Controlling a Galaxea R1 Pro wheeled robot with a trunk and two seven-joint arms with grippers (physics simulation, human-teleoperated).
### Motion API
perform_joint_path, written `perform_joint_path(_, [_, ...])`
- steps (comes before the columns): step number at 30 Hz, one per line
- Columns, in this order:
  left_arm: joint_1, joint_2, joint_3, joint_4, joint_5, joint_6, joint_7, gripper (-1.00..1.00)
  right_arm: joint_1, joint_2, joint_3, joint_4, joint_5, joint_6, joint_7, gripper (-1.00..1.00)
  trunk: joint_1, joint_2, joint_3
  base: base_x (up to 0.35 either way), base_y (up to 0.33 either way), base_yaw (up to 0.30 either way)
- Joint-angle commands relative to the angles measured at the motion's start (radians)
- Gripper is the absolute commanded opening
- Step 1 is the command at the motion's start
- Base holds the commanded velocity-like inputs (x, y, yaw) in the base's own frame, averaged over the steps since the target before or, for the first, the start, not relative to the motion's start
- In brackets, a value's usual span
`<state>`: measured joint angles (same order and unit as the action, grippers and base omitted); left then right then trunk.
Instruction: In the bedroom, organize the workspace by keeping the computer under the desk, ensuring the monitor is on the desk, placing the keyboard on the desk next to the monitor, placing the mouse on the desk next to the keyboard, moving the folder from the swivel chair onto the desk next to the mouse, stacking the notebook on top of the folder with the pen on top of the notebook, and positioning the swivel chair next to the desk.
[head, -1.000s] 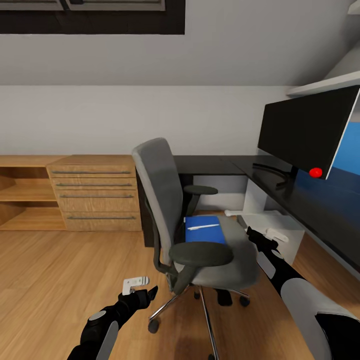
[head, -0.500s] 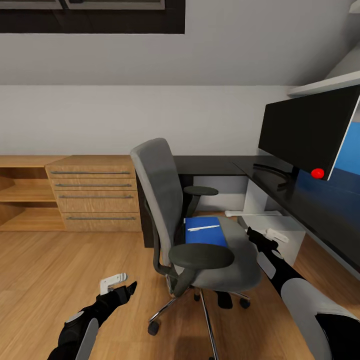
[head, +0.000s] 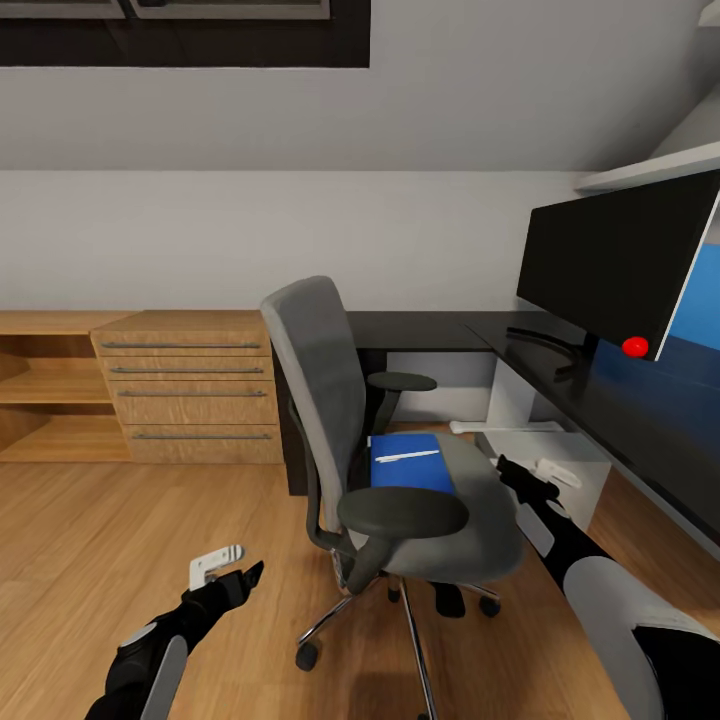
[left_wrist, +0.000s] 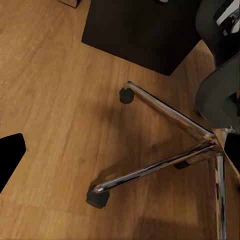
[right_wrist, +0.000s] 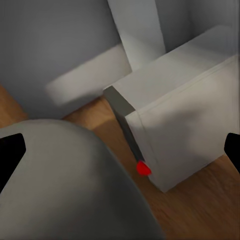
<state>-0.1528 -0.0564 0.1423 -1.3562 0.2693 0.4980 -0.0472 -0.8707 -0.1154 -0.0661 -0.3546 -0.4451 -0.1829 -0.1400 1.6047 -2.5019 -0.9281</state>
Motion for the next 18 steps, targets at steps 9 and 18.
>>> perform_joint_path(9, [-0.001, -0.002, 0.039, -0.017, 0.004, 0.007, -0.006, 1.0, -0.001, -0.002, -0.058, 0.0, -0.011, 0.042, 0.0, 1.0, 0.0, 0.0, -0.001, 0.0, 0.0, 0.0])
perform_joint_path(18, [-0.001, -0.002, 0.044, -0.025, 0.013, 0.009, -0.041, 1.0, -0.001, -0.003, -0.098, 0.0, -0.011, 0.106, 0.0, 1.0, 0.0, 0.0, -0.001, 0.0, 0.0, 0.0])
